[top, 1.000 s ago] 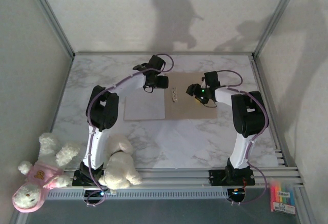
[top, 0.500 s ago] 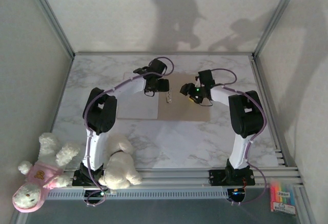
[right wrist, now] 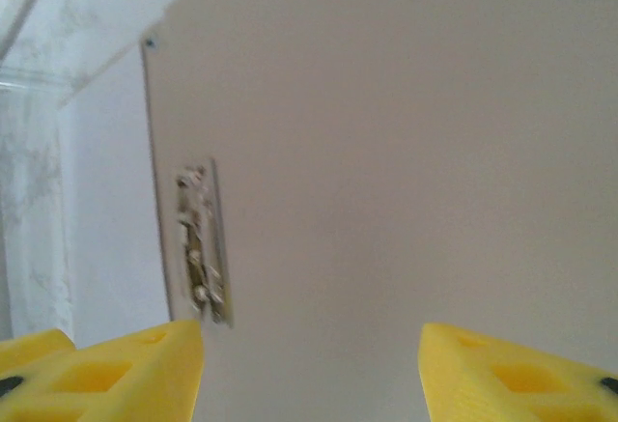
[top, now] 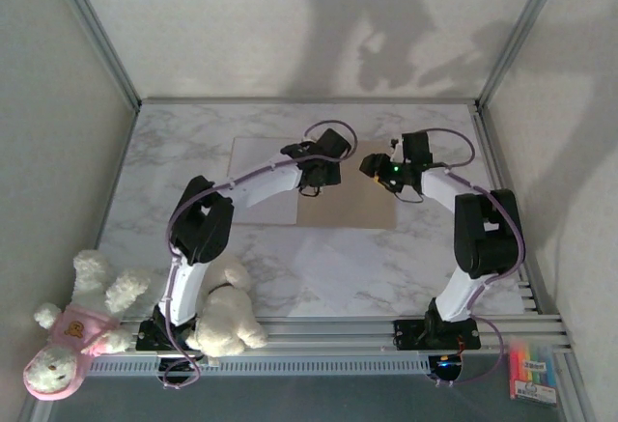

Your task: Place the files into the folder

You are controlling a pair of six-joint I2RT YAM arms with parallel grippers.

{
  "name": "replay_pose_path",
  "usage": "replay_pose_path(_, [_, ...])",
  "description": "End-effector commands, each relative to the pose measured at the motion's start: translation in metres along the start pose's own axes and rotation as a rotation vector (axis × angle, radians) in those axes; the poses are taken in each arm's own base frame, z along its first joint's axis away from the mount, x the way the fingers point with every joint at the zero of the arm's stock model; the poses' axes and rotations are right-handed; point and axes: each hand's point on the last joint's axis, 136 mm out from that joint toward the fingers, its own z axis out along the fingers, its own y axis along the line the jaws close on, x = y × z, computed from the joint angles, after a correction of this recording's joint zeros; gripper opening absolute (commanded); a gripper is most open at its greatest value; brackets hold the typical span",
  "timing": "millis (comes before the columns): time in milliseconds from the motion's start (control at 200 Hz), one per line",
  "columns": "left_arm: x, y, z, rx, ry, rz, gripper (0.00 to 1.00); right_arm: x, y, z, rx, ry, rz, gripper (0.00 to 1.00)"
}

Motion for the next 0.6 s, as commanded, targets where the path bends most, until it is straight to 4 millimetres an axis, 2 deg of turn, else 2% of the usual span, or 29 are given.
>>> replay_pose_path(0, [0.011,0.011,0.013,-0.098,-0.003,-0.021,0.48,0.006,-0.009,-0.002,0.025,-0.03,-0.029,0.6])
replay_pose_path(195, [0.024,0.016,0.03,-0.131,0.024,-0.016,0.4,0.017,-0.029,0.005,0.049,-0.048,-0.01,0.59])
replay_pose_path(295, [0.027,0.019,0.038,-0.149,0.034,-0.014,0.38,0.018,-0.025,0.008,0.022,-0.032,-0.003,0.59])
replay_pose_path(421, [0.032,0.026,0.048,-0.178,0.05,-0.011,0.38,0.019,-0.029,0.009,0.034,-0.033,0.0,0.58])
replay_pose_path(596, [0.036,0.028,0.057,-0.181,0.068,-0.008,0.31,0.02,-0.03,0.009,0.039,-0.037,-0.001,0.58])
